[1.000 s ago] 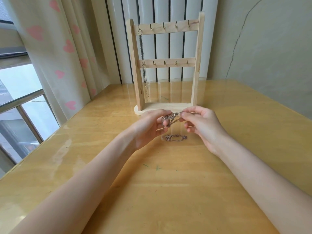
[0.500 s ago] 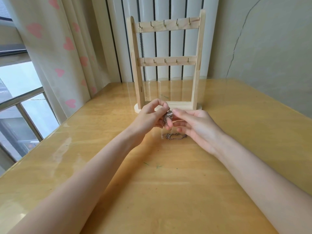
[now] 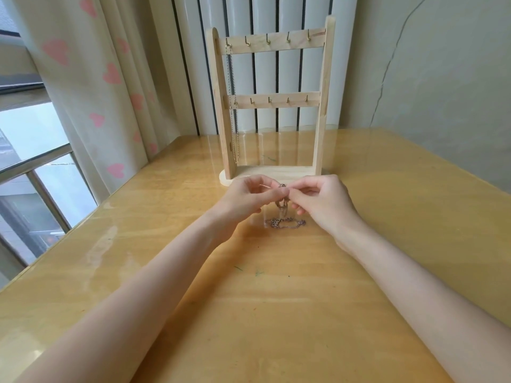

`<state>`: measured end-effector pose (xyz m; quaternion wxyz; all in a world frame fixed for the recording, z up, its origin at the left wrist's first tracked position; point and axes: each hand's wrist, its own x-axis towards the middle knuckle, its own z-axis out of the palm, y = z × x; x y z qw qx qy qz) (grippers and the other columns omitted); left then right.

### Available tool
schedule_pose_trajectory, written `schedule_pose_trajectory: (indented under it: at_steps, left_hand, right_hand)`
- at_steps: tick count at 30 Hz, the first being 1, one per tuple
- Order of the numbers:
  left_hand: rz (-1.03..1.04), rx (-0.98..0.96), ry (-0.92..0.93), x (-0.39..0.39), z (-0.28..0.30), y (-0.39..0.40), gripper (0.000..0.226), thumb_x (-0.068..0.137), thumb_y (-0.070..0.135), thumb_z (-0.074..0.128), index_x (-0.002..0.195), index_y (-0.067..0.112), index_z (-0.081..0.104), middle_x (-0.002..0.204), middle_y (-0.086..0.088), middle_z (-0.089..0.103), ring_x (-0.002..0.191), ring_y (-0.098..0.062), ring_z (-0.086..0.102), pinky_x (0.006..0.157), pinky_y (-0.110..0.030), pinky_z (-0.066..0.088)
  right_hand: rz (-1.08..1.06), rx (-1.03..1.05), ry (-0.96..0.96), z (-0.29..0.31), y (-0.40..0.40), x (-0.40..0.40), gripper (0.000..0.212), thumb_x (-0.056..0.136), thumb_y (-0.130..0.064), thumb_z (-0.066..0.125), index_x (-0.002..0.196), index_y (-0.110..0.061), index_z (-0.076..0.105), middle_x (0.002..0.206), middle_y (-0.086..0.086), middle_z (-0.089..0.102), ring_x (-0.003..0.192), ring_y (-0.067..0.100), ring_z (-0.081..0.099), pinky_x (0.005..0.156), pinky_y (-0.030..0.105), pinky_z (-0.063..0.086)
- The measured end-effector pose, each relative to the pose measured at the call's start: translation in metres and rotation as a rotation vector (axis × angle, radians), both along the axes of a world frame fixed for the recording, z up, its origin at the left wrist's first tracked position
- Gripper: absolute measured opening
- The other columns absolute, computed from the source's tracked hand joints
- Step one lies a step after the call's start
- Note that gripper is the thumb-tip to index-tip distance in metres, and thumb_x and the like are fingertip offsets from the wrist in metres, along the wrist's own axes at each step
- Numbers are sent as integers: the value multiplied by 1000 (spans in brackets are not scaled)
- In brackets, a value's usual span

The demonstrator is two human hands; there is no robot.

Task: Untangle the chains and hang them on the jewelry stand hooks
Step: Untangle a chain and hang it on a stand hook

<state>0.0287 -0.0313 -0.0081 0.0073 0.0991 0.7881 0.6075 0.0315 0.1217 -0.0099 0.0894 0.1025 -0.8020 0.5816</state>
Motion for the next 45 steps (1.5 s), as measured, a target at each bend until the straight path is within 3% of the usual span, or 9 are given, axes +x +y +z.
schedule_pose_trajectory:
  at_steps: [12, 16, 19, 23, 30, 34, 37, 40, 45]
  left_hand:
    - [197, 142, 86, -2, 3, 4, 15, 84, 7, 61, 74, 13, 52, 73, -3, 65, 58, -2, 60, 62, -17, 50]
    - [217, 83, 117, -4, 3, 3, 12, 83, 9, 63, 86, 16, 54, 80, 1, 57, 76, -11, 57, 71, -24, 48]
    - [34, 91, 94, -2, 2, 2, 22, 85, 15, 62, 107, 15, 59, 103, 0, 63, 97, -12, 61, 86, -28, 51]
    - [-105, 128, 35, 3, 1, 6, 11, 86, 12, 61, 96, 14, 65, 86, 2, 69, 77, -6, 65, 76, -24, 50]
    - [-90, 45, 24, -2, 1, -1, 5, 84, 9, 62, 85, 12, 66, 77, 3, 63, 69, -4, 57, 68, -16, 49]
    - [-61, -53, 50, -2, -2, 0, 10, 86, 10, 61, 78, 16, 64, 77, 2, 61, 67, -5, 53, 68, -16, 46]
    - [-49, -15, 42, -2, -4, 0, 9, 86, 12, 60, 78, 16, 61, 80, 0, 61, 75, -11, 55, 77, -25, 47]
    - [-81, 81, 7, -2, -5, -1, 8, 86, 11, 60, 79, 14, 58, 82, -3, 63, 76, -11, 60, 81, -25, 48]
    - [-79, 78, -15, -2, -3, 1, 15, 85, 4, 58, 76, 15, 56, 70, 2, 56, 65, -8, 53, 66, -17, 47]
  right_hand:
    - [-103, -68, 56, 2, 0, -2, 11, 80, -5, 61, 71, -7, 66, 57, 4, 65, 42, 6, 57, 47, 14, 48]
    - [-150, -46, 150, 2, 2, -4, 11, 79, -8, 62, 71, -12, 68, 57, -2, 63, 46, 4, 57, 54, 15, 49]
    - [-97, 2, 210, 3, 4, -5, 9, 79, -9, 64, 78, -12, 73, 63, -8, 64, 55, 1, 56, 61, 14, 46]
    - [20, 52, 293, 3, 4, -5, 14, 80, -8, 65, 81, -17, 74, 71, -10, 67, 57, -3, 55, 62, 10, 42]
    - [22, 43, 317, -1, 5, -10, 15, 80, -5, 64, 77, -19, 69, 73, -10, 66, 62, -1, 56, 64, 17, 46]
    - [53, 20, 241, -2, 6, -10, 16, 84, -4, 60, 79, -18, 66, 77, -3, 64, 56, 2, 57, 58, 18, 49]
    - [158, -63, 94, -2, 7, -7, 10, 84, -9, 62, 86, -19, 64, 80, -1, 60, 54, 11, 61, 63, 24, 53]
    - [207, -99, 27, -1, 7, -5, 14, 81, -6, 66, 90, -16, 64, 87, 4, 60, 60, 16, 61, 59, 18, 51]
    - [151, -156, -2, 0, 8, -5, 13, 81, 0, 63, 81, -13, 65, 76, 3, 63, 63, 15, 56, 57, 18, 48]
